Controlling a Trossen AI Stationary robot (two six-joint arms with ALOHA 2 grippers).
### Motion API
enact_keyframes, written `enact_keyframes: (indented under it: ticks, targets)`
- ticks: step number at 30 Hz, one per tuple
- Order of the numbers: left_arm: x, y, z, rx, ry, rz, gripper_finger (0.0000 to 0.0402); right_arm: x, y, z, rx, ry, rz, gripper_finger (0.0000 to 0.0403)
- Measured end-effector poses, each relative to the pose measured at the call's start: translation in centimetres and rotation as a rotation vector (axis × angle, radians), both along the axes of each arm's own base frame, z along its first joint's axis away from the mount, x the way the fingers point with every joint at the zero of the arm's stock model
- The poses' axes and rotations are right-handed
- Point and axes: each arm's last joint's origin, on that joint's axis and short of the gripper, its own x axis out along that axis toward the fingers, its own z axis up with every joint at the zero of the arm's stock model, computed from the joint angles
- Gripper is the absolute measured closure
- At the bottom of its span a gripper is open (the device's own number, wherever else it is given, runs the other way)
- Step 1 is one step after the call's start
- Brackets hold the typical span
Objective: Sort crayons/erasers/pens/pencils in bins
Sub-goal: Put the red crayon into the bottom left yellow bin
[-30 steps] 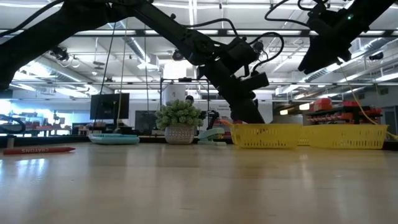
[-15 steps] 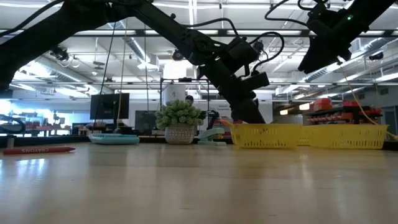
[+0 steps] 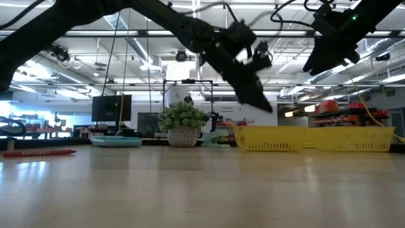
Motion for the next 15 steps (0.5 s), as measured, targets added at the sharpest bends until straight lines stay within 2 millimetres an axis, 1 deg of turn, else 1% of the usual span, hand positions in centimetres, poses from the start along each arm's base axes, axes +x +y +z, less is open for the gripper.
enact_keyframes:
  ticks: [3,7,9,11,15]
  targets:
    - [-0.8,0.4,2.6,0.005,-0.047,0.015,0.0236,0.1,0.0,0.0,-0.016,0.022,0.018,0.0217]
    - [-1.9,0.8,5.7,0.011,-0.1,0.032,0.0252,0.5,0.0,-0.3,-0.073,0.105,0.088,0.0217]
    - [-2.5,1.0,7.5,0.026,-0.152,0.037,0.0267,0.9,-0.1,-0.6,-0.076,0.138,0.11,0.0217]
    - [-2.9,1.1,8.9,0.036,-0.191,0.04,0.0286,1.4,-0.1,-0.9,-0.057,0.15,0.113,0.0217]
    - [-3.8,0.9,10.8,-0.01,-0.231,0.019,0.0331,2.5,0.1,-1.8,0.004,0.169,0.098,0.0217]
